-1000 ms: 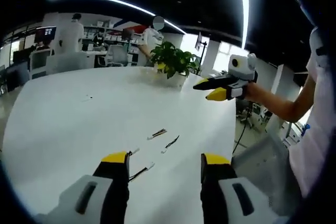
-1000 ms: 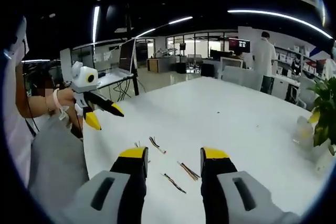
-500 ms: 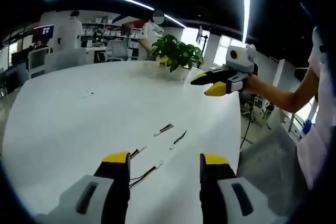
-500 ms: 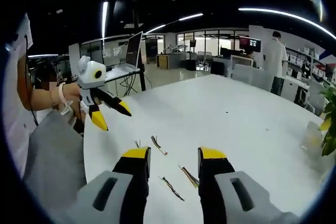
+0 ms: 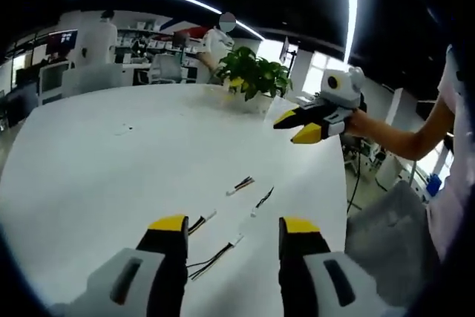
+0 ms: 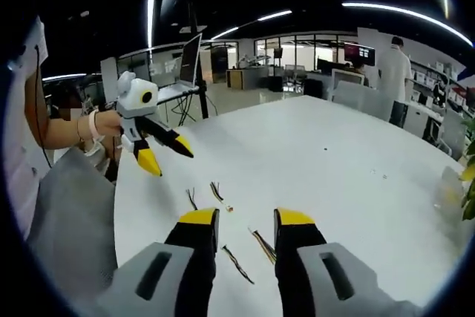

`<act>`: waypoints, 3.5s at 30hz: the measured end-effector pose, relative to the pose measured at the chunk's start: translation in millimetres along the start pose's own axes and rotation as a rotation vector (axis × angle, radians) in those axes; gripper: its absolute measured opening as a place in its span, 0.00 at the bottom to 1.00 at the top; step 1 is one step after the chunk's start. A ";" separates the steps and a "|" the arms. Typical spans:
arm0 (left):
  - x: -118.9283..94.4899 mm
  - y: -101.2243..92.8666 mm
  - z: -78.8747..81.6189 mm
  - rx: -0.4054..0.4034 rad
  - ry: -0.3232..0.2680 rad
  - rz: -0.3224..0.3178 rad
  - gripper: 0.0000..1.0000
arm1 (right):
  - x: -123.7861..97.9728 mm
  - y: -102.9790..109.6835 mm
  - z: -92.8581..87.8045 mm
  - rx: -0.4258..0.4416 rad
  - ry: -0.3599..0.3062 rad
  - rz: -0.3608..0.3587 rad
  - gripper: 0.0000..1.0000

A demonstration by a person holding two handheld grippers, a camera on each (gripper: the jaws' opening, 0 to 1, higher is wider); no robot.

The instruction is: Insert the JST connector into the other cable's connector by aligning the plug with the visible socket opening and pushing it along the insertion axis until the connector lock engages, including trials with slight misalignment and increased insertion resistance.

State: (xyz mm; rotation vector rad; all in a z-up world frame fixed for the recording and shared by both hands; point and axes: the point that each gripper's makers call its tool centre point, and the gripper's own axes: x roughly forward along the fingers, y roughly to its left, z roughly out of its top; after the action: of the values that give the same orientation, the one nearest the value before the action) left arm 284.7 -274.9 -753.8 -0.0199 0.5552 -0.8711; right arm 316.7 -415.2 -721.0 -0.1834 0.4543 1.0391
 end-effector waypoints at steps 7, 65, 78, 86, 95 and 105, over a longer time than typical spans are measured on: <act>9.7 4.9 6.6 0.002 -0.031 -0.005 0.42 | 9.5 -4.2 -2.1 -0.012 0.010 0.013 0.24; 75.2 21.1 -23.2 0.064 0.016 -0.134 0.32 | 76.4 -9.3 -63.4 -0.042 0.073 0.207 0.13; 89.8 29.9 -27.6 0.101 -0.008 -0.153 0.26 | 86.7 -12.2 -66.8 -0.089 -0.008 0.259 0.14; 91.6 34.4 -26.8 0.113 -0.040 -0.176 0.26 | 87.7 -14.4 -69.7 -0.107 -0.064 0.272 0.15; 94.6 40.7 -37.3 0.099 -0.047 -0.176 0.25 | 91.5 -12.0 -79.2 -0.113 -0.070 0.297 0.11; 95.8 29.2 -36.2 0.116 -0.109 -0.178 0.20 | 93.9 -9.9 -83.2 -0.102 -0.091 0.303 0.08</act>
State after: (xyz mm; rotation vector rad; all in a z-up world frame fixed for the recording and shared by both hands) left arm 337.8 -318.3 -835.3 -0.0109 0.4042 -1.0677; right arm 342.2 -375.9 -837.8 -0.1599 0.3529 1.3635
